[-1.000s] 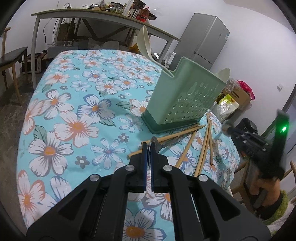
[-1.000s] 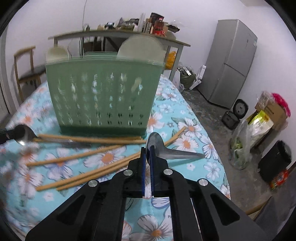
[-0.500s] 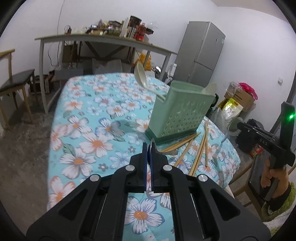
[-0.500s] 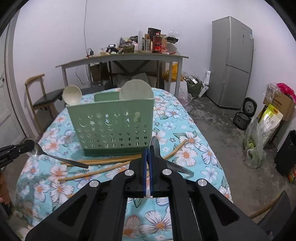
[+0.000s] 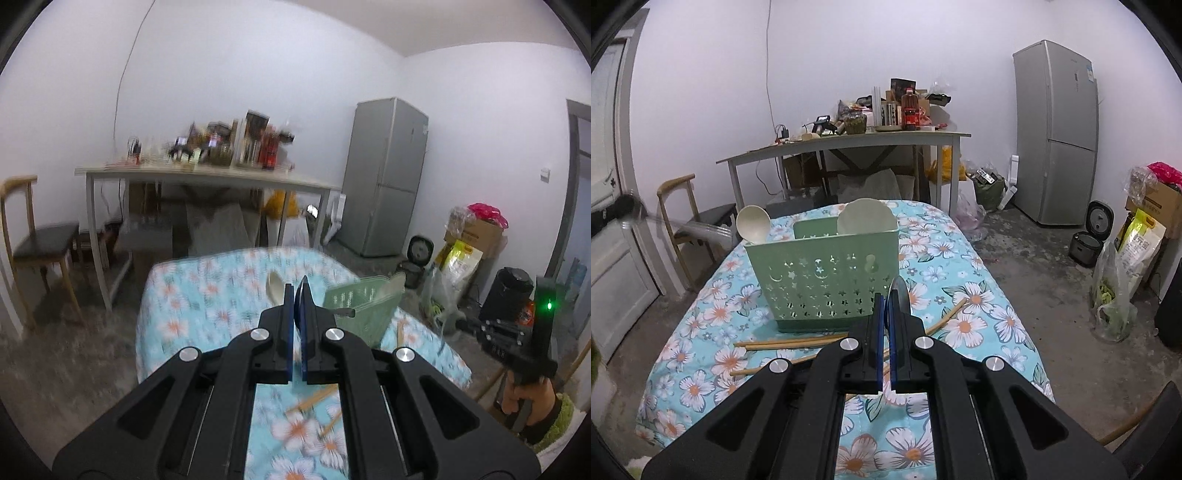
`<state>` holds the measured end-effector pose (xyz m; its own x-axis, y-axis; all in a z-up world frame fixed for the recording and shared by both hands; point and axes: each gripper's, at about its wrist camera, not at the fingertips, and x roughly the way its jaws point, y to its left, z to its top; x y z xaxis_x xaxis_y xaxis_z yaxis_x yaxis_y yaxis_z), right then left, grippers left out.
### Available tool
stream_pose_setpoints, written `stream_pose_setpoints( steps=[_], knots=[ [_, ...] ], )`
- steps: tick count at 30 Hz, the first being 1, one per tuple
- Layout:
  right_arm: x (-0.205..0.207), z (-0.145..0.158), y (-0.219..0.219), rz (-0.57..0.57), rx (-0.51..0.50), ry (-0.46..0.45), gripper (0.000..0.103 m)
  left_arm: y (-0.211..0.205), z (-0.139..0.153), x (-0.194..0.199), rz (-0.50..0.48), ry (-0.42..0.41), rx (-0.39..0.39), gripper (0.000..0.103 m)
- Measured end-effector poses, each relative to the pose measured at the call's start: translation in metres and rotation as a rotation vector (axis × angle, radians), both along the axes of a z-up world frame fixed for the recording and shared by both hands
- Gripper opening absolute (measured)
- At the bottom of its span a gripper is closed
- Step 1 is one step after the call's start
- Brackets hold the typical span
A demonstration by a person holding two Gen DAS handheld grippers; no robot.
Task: Organize utensils
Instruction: 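Carry the small spoon with the left tool toward the green holder, then lower the small spoon into the holder and open the left tool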
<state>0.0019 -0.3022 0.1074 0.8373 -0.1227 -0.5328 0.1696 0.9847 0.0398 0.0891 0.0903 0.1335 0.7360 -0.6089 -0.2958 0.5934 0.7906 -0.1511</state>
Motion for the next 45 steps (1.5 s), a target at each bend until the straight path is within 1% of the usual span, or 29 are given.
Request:
stream_pose_setpoints(
  steps=[3, 7, 12, 19, 26, 28, 30, 32, 33, 35, 36, 37, 40, 43, 45],
  knots=[
    [-0.001, 0.0, -0.003, 0.0, 0.009, -0.01, 0.002, -0.012, 0.013, 0.01, -0.008, -0.044, 0.034, 0.002],
    [0.0, -0.001, -0.007, -0.003, 0.019, -0.012, 0.002, -0.036, 0.014, 0.032, -0.025, -0.056, 0.089, 0.002],
    [0.002, -0.005, -0.015, -0.006, 0.033, -0.004, 0.002, -0.062, 0.006, 0.057, -0.037, -0.019, 0.197, 0.002],
    [0.008, -0.013, -0.025, -0.01, 0.056, 0.002, 0.002, -0.097, -0.011, 0.079, -0.051, 0.018, 0.352, 0.002],
    [0.011, -0.018, -0.029, -0.003, 0.071, 0.004, 0.002, -0.124, -0.023, 0.103, -0.067, 0.073, 0.428, 0.002],
    [0.011, -0.019, -0.029, 0.0, 0.072, 0.003, 0.002, -0.13, -0.027, 0.108, -0.078, 0.094, 0.426, 0.002],
    [0.012, -0.019, -0.03, 0.001, 0.074, 0.003, 0.002, -0.132, -0.03, 0.113, -0.095, 0.118, 0.407, 0.004],
    [0.013, -0.019, -0.03, 0.002, 0.077, 0.002, 0.002, -0.131, -0.029, 0.117, -0.116, 0.141, 0.354, 0.007],
    [0.014, -0.02, -0.031, 0.003, 0.079, 0.003, 0.002, -0.13, -0.028, 0.117, -0.124, 0.146, 0.331, 0.009],
    [0.015, -0.02, -0.031, 0.004, 0.08, 0.003, 0.002, -0.124, -0.024, 0.119, -0.132, 0.153, 0.267, 0.023],
    [0.015, -0.02, -0.032, 0.005, 0.08, 0.003, 0.002, -0.122, -0.022, 0.12, -0.129, 0.153, 0.245, 0.025],
    [0.015, -0.02, -0.032, 0.006, 0.081, 0.003, 0.002, -0.117, -0.018, 0.122, -0.123, 0.152, 0.212, 0.026],
    [0.016, -0.02, -0.032, 0.005, 0.082, 0.0, 0.002, -0.105, -0.014, 0.131, -0.092, 0.172, 0.153, 0.026],
    [0.016, -0.02, -0.033, 0.004, 0.081, -0.001, 0.002, -0.096, -0.015, 0.137, -0.075, 0.199, 0.113, 0.026],
    [0.016, -0.02, -0.033, 0.004, 0.079, 0.0, 0.002, -0.093, -0.016, 0.139, -0.069, 0.213, 0.103, 0.026]
  ],
)
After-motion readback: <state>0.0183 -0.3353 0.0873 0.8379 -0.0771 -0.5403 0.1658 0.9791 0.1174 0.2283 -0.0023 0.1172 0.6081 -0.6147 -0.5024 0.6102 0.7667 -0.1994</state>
